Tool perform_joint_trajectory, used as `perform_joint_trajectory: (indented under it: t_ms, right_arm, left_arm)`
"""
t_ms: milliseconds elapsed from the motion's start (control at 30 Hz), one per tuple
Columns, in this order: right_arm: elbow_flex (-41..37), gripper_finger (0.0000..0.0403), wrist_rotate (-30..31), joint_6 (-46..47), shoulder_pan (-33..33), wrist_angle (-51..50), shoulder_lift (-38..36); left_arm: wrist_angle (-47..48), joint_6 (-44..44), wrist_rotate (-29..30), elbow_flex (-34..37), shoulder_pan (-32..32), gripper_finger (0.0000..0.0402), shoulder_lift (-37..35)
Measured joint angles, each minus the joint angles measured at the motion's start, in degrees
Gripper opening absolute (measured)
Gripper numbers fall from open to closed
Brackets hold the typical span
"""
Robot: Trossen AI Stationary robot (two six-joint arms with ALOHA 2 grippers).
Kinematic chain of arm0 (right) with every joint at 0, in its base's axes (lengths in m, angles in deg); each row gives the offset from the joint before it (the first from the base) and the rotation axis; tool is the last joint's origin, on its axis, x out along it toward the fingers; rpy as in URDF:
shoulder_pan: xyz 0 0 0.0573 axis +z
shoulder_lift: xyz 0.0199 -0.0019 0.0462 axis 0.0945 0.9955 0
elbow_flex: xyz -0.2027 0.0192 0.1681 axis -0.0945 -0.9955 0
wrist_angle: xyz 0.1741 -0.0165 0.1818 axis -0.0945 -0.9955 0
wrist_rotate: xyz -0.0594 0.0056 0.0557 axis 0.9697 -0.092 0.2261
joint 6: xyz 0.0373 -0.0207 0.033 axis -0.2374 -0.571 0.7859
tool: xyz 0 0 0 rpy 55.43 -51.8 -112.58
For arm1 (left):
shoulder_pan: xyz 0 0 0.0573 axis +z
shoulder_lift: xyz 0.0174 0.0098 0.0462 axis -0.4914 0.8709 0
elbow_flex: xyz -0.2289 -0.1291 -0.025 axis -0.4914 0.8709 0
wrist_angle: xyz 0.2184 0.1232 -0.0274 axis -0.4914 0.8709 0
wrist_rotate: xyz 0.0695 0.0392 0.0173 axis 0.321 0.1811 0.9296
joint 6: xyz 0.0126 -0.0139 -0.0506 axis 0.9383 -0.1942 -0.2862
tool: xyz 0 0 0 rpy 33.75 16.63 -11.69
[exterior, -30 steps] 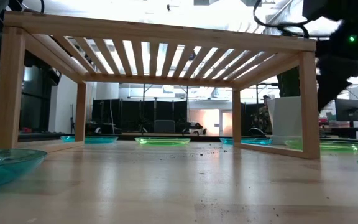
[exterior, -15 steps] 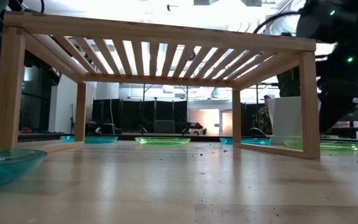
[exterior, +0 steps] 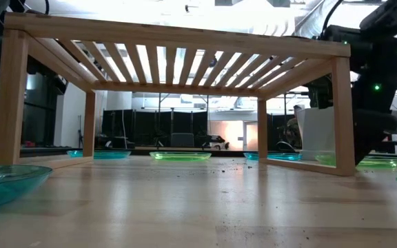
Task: Place and stack plates onto a shelf
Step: Put the green plate on the shelf
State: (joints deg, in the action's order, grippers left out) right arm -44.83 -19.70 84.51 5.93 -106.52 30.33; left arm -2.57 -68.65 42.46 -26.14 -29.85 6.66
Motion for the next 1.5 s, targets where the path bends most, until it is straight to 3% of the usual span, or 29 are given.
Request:
perform_joint_trajectory:
  t_ms: [167, 300, 633, 1100, 1500]
  right_arm:
    - [-1.44, 0.0221, 0.92, 1.0, -0.67, 0.84, -0.07]
    - [-1.58, 0.019, 2.77, 2.09, -1.37, 0.32, -0.05]
    - [-1.51, 0.0011, 4.66, 2.53, -2.34, 0.6, 3.91]
    - [3.89, 0.0, 4.33, 4.04, -2.47, -6.07, -3.89]
    - [14.23, 0.0, 4.21, 1.96, -2.45, -16.48, -12.53]
  left_arm:
    - [0.0, 0.01, -0.01, 0.0, 0.0, 0.0, 0.0]
    - [0.0, 0.01, 0.0, 0.0, 0.0, 0.0, 0.0]
    - [0.0, 0.0, -0.01, 0.0, -0.01, 0.0, 0.0]
    - [0.0, 0.0, -0.01, 0.0, 0.0, 0.0, 0.0]
    - [-0.02, 0.01, 0.0, 0.0, 0.01, 0.0, 0.0]
